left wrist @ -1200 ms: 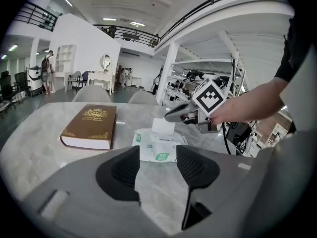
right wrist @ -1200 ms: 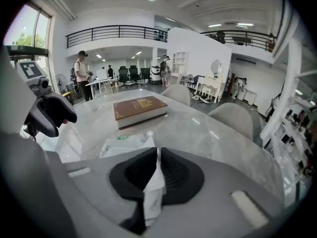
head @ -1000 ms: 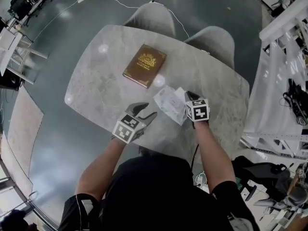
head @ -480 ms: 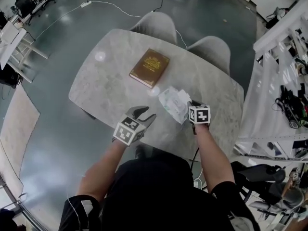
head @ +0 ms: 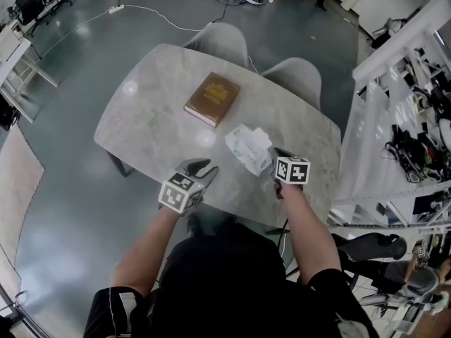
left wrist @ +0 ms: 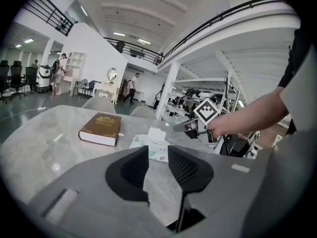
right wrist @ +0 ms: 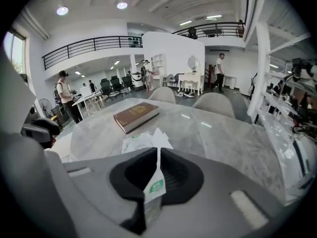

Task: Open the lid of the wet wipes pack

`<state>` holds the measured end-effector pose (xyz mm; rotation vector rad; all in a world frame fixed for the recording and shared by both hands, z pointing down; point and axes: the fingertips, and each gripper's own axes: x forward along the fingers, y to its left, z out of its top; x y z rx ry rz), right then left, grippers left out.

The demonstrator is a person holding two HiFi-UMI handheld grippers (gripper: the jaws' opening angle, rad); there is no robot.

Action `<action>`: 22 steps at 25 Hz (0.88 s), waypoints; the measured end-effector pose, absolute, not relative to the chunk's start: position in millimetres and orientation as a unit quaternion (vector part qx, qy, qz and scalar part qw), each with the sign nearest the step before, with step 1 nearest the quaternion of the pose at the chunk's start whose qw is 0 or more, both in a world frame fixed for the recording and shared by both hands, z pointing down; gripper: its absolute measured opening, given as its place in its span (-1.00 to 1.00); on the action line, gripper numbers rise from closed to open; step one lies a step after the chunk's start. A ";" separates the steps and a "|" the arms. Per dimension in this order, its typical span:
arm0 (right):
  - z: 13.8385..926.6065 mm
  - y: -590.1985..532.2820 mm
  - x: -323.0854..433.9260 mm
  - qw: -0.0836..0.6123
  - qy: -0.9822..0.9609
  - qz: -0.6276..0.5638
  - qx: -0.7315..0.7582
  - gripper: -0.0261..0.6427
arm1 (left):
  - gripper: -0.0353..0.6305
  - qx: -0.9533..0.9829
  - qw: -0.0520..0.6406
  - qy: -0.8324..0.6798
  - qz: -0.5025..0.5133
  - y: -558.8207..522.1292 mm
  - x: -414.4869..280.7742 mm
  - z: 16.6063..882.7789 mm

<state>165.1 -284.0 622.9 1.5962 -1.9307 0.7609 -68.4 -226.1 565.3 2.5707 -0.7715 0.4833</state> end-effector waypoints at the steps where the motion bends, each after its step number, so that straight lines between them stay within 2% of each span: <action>1: 616.5 -281.6 163.6 0.250 -0.718 0.277 0.587 -0.86 | -0.50 0.923 0.203 -0.278 0.171 -226.9 -66.8 561.8; 11: 546.2 -254.1 169.6 0.144 -0.776 0.249 0.561 -0.86 | -0.58 0.922 0.157 -0.321 0.147 -248.8 -42.1 504.6; 22: 476.1 -220.0 259.4 0.073 -0.792 0.180 0.579 -0.90 | -0.79 0.917 0.133 -0.365 0.088 -252.9 23.2 436.2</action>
